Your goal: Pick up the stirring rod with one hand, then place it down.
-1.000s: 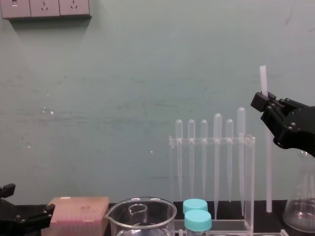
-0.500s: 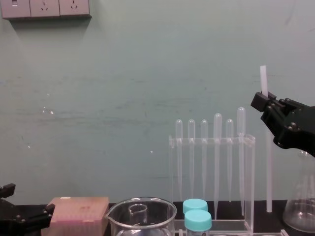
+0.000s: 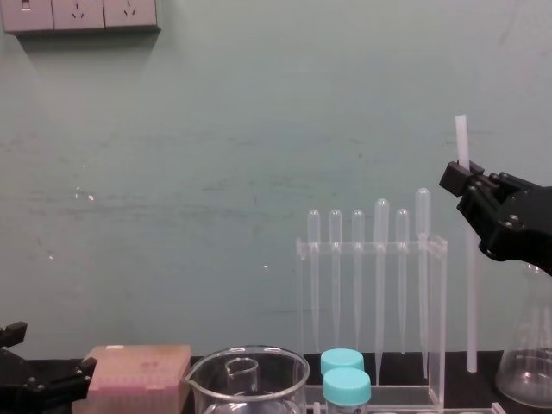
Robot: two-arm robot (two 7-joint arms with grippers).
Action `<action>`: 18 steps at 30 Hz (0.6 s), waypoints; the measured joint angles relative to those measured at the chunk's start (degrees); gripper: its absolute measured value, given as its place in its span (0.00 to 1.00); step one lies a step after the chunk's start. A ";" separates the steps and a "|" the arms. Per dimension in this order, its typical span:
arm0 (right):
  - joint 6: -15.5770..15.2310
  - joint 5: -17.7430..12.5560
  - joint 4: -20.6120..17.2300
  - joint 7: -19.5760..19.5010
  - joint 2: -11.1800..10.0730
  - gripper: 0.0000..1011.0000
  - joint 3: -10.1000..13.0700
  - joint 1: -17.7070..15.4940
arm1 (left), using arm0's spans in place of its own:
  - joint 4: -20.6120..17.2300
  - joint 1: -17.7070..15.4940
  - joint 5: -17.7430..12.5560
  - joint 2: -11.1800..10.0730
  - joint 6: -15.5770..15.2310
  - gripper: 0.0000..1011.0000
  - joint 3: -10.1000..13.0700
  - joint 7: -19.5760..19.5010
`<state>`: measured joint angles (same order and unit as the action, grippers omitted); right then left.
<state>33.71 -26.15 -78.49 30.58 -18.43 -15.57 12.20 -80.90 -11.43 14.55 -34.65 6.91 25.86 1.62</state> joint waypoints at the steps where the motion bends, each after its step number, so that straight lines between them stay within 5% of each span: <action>1: 0.00 0.00 0.00 0.00 0.00 0.07 0.00 0.00 | 0.00 0.00 0.00 0.00 0.00 0.99 0.00 0.00; 18: 0.00 0.00 0.00 0.00 0.00 0.07 0.00 0.00 | 0.00 0.00 0.00 0.00 0.00 0.99 0.00 0.00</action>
<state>33.72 -26.15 -78.49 30.58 -18.43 -15.57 12.20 -80.90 -11.43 14.55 -34.65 6.91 25.86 1.62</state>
